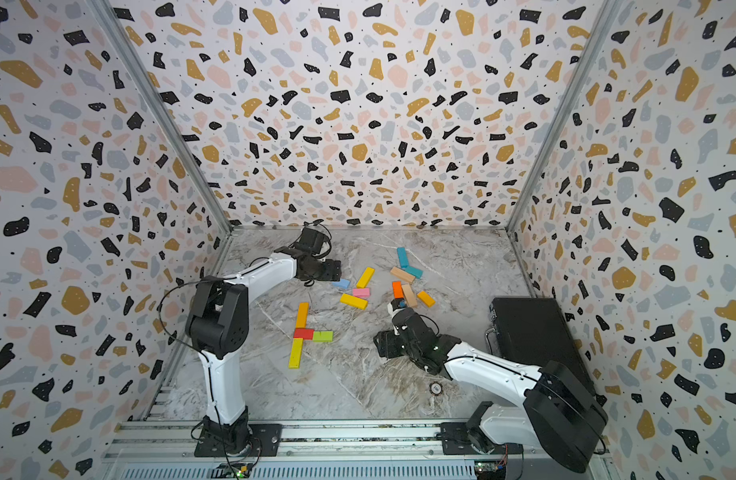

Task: Assemble the letter h with building blocks
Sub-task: Pick up the building block from the center of the board.

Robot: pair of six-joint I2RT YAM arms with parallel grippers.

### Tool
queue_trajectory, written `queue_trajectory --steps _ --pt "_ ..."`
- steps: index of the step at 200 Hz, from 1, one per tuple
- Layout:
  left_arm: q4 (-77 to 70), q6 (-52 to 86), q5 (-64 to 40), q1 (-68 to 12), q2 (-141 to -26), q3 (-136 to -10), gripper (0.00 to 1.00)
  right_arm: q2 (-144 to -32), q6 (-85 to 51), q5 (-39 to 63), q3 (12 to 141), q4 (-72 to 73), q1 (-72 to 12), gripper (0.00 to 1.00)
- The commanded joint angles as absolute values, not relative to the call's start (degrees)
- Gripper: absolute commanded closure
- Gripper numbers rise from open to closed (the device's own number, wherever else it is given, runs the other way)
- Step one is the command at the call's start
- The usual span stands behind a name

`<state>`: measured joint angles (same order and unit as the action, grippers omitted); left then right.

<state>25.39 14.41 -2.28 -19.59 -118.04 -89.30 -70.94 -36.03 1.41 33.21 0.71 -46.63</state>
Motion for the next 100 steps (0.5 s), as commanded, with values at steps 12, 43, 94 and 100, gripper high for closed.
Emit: queue_trajectory --steps 12,43,94,100 --pt "29.13 6.26 -1.6 -17.6 -122.32 -95.85 0.06 -70.65 -36.17 3.11 32.26 2.43 -46.21 0.28" --pt "30.87 1.59 1.58 -17.58 -125.31 -99.62 0.06 -70.59 -36.17 3.52 31.99 2.81 -46.01 0.27" --pt "32.6 -3.61 0.52 -17.62 -126.59 -101.13 0.08 -71.23 -36.21 3.16 32.11 2.95 -45.86 0.27" --pt "32.93 -4.03 0.04 -17.58 -126.75 -101.31 0.08 -71.32 -36.21 3.16 32.08 2.92 -45.88 0.27"
